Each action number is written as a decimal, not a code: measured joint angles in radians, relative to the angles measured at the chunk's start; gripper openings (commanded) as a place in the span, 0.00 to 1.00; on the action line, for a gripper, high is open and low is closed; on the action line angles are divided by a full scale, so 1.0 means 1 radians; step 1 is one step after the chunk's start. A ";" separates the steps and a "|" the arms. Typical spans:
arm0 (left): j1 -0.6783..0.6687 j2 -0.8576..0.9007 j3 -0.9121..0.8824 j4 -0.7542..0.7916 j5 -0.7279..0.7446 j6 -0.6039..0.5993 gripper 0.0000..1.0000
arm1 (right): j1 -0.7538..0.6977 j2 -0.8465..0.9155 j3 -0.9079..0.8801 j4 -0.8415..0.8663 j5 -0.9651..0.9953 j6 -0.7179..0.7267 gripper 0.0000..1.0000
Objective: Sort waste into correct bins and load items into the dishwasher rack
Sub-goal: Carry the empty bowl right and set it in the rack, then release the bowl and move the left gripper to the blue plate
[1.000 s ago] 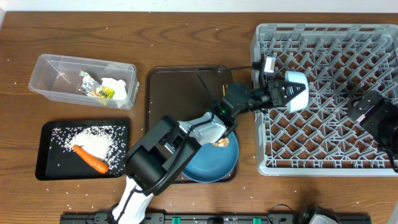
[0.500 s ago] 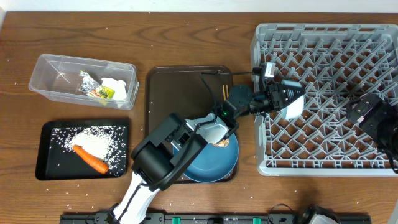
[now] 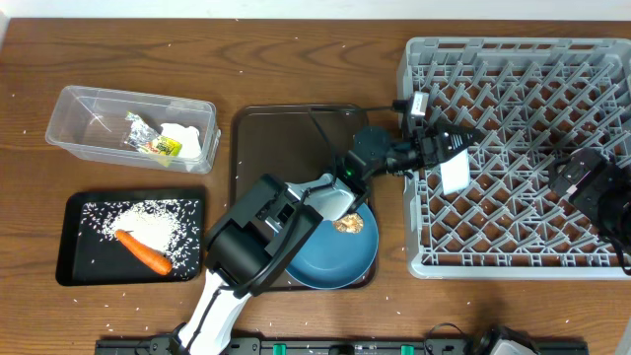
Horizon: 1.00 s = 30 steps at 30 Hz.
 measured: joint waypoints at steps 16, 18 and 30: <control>0.079 -0.092 0.014 -0.417 0.091 0.157 0.98 | 0.000 0.000 0.000 0.000 0.000 0.000 0.99; 0.089 -0.129 0.013 -0.528 0.088 0.204 0.98 | 0.000 0.000 0.000 0.000 0.001 0.000 0.99; 0.234 -0.480 0.016 -1.235 0.077 0.539 0.98 | 0.000 0.000 -0.001 0.000 -0.028 -0.042 0.99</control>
